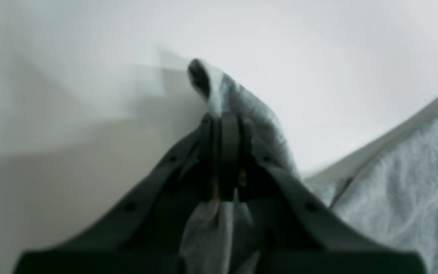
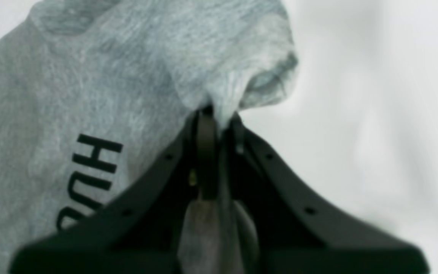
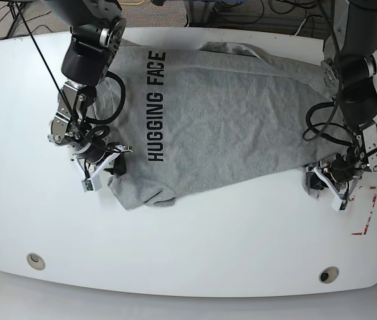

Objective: Layout the t-shirt on the table in an organized manner, then fold the t-shirt properly
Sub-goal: 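Lift the grey shirt high with both grippers, raising it off the table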

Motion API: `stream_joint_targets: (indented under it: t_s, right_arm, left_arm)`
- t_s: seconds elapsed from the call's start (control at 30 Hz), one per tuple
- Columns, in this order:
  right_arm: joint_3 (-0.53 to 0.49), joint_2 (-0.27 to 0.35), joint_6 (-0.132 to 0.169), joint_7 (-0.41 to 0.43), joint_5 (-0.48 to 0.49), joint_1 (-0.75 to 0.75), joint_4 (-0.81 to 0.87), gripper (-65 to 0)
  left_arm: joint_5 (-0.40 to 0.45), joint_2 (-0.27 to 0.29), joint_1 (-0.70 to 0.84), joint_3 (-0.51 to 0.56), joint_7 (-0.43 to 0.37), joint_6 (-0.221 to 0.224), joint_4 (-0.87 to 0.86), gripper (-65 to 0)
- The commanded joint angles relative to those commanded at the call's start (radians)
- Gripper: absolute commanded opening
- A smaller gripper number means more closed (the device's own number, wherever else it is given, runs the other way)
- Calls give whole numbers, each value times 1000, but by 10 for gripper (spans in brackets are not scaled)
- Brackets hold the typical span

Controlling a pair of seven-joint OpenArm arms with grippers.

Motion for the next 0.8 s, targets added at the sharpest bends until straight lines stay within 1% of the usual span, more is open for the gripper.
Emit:
stream_joint_targets:
  t_s: [0.07,0.17,0.33,0.43,0.5,0.57,0.7,0.8]
  right_arm:
    - [0,0,0,-46,0,-11,61,-650]
    - [0,0,0,-83,0,-14,133,-650]
    - [-2,5,0,-117,0,-6,204,-650]
    - [-2,9,0,-133,-2,31,226,-650]
    - [-2,31,0,-150,-2,51,236,-650]
    - [-12,57,0,-173,0,97,242,-650]
    - [-55,92,0,-196,0,166,247,-650]
    - [-92,137,0,-227,8,244,258,-650]
  left_arm:
    - [0,0,17,-17,43,0,69,-646]
    - [-2,8,23,-21,91,0,160,-646]
    - [-2,21,23,-23,167,0,292,-646]
    - [-2,25,12,-23,215,0,364,-646]
    - [-2,37,-6,-23,233,0,400,-646]
    - [-2,61,-35,-23,258,0,457,-646]
    - [-2,71,-89,-25,324,0,551,-646]
    - [-5,72,-153,-25,385,0,632,-646]
